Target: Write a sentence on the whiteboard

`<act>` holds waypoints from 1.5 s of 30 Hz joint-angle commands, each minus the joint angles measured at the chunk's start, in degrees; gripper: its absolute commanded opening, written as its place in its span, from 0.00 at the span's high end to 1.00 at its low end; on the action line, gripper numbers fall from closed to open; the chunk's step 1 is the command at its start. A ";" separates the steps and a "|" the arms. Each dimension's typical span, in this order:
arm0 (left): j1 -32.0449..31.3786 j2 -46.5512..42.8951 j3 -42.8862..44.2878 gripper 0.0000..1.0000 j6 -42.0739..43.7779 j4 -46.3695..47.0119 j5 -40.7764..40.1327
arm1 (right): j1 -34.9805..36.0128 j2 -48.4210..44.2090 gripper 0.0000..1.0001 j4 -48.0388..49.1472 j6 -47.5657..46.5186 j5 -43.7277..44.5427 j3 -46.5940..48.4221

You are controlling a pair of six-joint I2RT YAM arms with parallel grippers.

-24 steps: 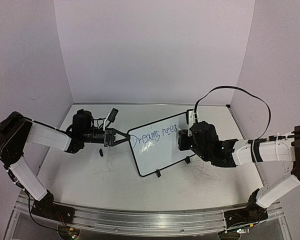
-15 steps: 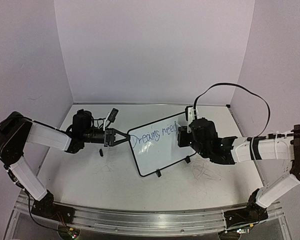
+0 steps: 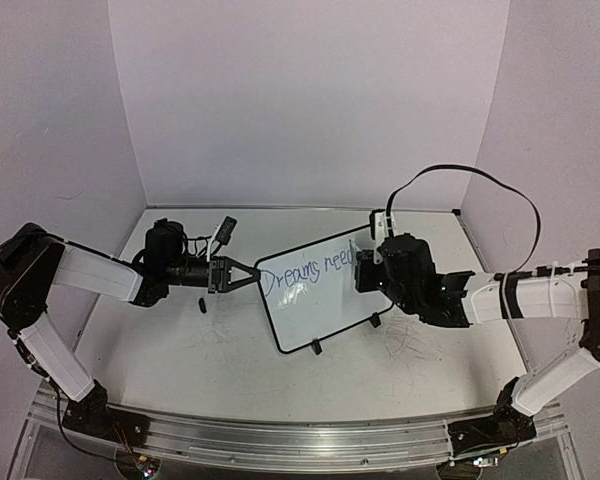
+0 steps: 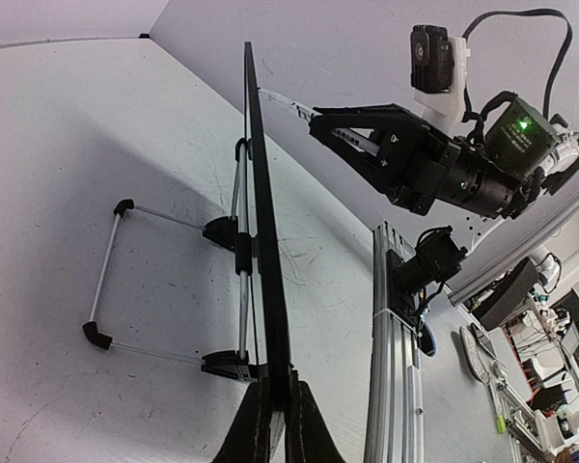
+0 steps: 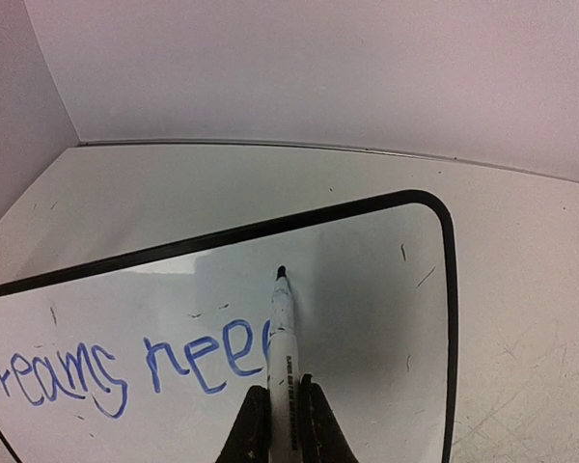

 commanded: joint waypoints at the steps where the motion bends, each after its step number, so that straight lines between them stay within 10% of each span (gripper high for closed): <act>1: 0.01 -0.62 1.75 1.00 -1.06 0.12 3.44 | -0.27 0.44 1.00 0.47 1.18 -0.96 -0.17; 29: -0.03 -0.07 1.81 1.00 -1.87 -0.13 2.32 | -0.09 -11.13 1.00 -0.73 3.80 -4.35 -6.85; 45: -0.39 -6.40 -3.12 0.33 -4.25 -0.71 -6.34 | -0.05 -25.27 1.00 -10.51 -4.64 -11.53 -10.15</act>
